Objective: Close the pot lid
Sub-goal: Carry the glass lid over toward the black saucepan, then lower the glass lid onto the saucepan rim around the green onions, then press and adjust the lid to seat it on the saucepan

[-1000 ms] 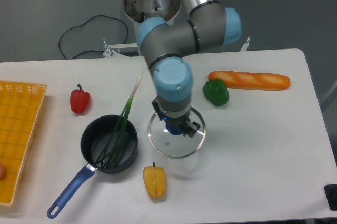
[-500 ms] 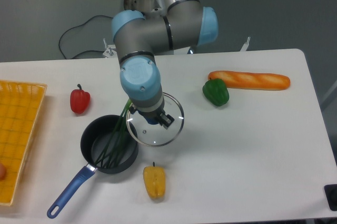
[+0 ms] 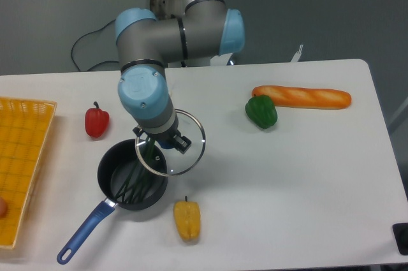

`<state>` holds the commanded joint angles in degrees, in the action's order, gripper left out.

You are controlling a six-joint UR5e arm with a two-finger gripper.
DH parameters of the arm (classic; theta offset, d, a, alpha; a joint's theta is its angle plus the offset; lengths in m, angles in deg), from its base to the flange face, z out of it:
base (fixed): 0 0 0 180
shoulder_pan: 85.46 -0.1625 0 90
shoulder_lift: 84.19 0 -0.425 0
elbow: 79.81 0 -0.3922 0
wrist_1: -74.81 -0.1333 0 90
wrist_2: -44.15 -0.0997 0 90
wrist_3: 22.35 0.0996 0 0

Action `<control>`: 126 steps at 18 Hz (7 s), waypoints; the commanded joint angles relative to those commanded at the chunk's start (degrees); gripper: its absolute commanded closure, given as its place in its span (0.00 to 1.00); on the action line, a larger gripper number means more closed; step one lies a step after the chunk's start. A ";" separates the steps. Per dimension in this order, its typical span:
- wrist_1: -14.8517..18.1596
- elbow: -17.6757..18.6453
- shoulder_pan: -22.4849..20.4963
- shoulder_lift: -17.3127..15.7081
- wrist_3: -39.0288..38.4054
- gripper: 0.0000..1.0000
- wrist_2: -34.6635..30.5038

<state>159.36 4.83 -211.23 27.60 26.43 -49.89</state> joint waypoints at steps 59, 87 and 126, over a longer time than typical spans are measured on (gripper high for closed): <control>-3.25 -4.92 5.36 6.24 -12.04 0.41 3.69; -3.96 -5.54 5.54 7.12 -12.48 0.40 3.78; -4.04 -5.01 4.66 5.19 -11.52 0.00 3.25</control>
<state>155.32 -0.18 -206.57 32.80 14.91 -46.64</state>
